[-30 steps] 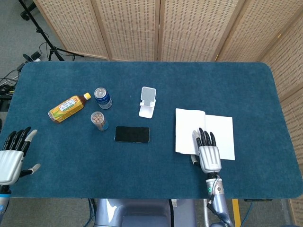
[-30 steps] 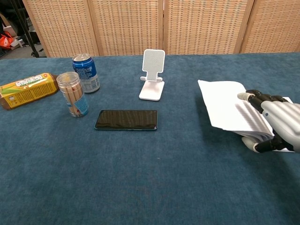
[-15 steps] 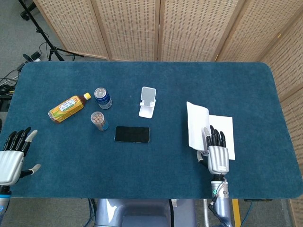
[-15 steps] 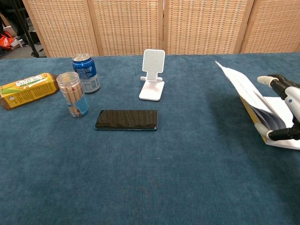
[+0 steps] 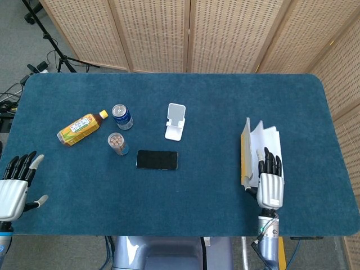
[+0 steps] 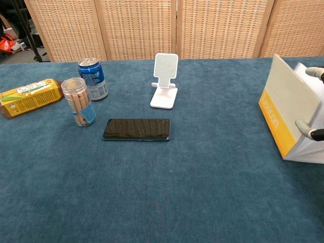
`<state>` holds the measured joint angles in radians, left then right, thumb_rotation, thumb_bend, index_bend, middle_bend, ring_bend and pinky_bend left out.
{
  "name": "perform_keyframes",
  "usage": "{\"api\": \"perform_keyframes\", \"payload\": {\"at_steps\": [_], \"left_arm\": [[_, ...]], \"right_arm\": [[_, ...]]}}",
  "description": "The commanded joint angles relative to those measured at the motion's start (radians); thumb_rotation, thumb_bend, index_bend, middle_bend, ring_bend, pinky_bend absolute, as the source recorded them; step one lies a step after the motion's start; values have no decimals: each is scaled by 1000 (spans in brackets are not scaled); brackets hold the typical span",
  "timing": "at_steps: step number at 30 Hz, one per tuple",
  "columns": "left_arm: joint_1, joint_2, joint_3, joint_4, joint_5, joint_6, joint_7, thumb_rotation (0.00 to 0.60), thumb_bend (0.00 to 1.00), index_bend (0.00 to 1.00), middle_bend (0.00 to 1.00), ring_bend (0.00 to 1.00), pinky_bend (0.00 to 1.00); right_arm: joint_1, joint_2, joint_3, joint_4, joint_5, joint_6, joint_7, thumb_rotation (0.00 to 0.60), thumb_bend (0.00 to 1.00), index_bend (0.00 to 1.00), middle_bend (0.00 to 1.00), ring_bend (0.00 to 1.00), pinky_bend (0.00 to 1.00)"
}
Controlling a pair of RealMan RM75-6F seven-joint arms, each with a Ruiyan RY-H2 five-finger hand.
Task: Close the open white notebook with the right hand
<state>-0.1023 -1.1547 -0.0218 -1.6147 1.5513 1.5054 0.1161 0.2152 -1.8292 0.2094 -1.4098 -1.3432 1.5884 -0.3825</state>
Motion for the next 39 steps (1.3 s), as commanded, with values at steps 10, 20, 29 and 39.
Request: {"api": "perform_keyframes", "payload": {"at_steps": [10,20,29,39], "left_arm": [[4,-10,-5,11,9,20,-4,600,0,0,0,0,0],[2,-20,-12,31,5,21,-15,600,0,0,0,0,0],[-1,-46,-12,51,27,36,-31,600,0,0,0,0,0],[-11,-83,-11,86,48,37,-8,600,0,0,0,0,0]], "right_arm": [[-33,16,19,-8,10,38,31,600,414,0,0,0,0],[1,233,-52,-58,-102,-98,152,600,388,0,0,0,0],[-50,399,-138,-43,-202,-48,64,600,329,0,0,0,0],[-100,409,-150,12,-224,27,184,600,260,0,0,0,0]]}}
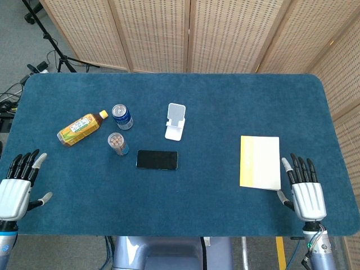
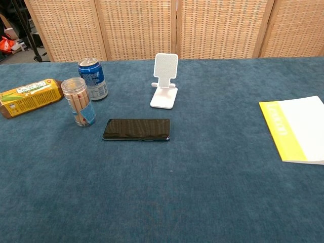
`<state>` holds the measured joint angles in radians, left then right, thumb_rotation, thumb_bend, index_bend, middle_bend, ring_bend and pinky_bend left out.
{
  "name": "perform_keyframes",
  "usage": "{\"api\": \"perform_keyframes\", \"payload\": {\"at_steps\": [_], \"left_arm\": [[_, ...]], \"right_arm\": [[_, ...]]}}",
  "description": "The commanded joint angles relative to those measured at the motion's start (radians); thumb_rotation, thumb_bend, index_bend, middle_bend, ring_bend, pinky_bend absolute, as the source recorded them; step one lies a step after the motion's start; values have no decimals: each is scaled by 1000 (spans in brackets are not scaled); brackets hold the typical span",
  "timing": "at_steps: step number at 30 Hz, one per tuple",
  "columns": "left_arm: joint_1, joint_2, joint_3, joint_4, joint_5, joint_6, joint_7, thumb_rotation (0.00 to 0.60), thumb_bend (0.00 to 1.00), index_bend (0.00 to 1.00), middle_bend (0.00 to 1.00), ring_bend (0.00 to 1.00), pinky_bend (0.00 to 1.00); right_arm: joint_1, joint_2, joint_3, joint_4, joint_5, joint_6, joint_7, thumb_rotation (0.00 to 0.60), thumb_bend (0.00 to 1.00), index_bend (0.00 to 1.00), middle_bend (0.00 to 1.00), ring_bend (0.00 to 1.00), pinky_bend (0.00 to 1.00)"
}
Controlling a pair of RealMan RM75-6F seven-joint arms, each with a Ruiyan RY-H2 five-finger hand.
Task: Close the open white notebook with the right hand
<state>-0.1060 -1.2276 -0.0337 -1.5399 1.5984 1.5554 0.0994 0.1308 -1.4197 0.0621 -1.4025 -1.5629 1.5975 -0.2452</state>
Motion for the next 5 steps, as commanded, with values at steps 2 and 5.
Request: {"api": "perform_keyframes", "payload": {"at_steps": [2,5], "left_arm": [[-9,-16,-1,17,-5,-17,15,600,0,0,0,0,0],[-9,-20,-2,19,-6,-16,22,600,0,0,0,0,0]], "right_arm": [[-18,7,-2,-2,-13,28,52,600,260,0,0,0,0],[-22,11,1,-5,-19,36,57,600,260,0,0,0,0]]}}
